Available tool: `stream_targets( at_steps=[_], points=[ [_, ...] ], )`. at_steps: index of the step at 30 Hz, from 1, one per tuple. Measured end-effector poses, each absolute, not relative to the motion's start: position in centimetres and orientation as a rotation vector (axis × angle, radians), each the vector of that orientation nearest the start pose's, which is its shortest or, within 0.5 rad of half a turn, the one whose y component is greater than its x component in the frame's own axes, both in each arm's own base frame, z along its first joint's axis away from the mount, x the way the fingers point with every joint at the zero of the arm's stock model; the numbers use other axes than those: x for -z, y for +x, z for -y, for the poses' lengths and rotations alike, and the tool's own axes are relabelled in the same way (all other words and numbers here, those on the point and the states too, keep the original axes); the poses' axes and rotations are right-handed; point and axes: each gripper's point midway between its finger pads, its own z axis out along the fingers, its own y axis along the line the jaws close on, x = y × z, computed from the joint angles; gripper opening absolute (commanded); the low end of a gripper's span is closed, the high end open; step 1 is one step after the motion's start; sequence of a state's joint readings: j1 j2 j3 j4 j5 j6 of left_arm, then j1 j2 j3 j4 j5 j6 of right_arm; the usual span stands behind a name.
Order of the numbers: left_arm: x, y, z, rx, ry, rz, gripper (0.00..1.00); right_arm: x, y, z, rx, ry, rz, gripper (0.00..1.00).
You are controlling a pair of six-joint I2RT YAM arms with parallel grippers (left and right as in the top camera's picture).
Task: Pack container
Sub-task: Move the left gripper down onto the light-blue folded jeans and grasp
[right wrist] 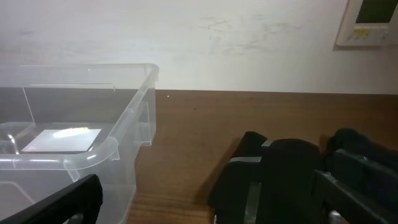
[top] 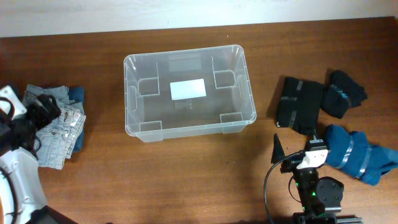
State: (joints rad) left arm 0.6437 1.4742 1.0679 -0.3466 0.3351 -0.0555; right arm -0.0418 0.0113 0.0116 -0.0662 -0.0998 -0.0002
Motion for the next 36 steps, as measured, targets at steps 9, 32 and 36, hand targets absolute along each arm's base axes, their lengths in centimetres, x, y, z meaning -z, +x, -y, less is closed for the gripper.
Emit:
stream_targets(
  at_steps=[9,32,36],
  points=[
    [-14.5,31.0,-21.2,0.401,-1.132,-2.165,0.99,-16.1,24.6,-0.7,-0.049,-0.042,-1.636,0.98],
    [-7.8,23.3,-27.6,0.289,-1.572,-1.849,0.99,-16.0,24.6,-0.7,-0.049,-0.043,-1.636,0.98],
    [-6.1,23.4,-28.7,0.257,-1.587,-1.846,0.99,-16.0,24.6,-0.7,-0.049,-0.043,-1.636,0.98]
  ],
)
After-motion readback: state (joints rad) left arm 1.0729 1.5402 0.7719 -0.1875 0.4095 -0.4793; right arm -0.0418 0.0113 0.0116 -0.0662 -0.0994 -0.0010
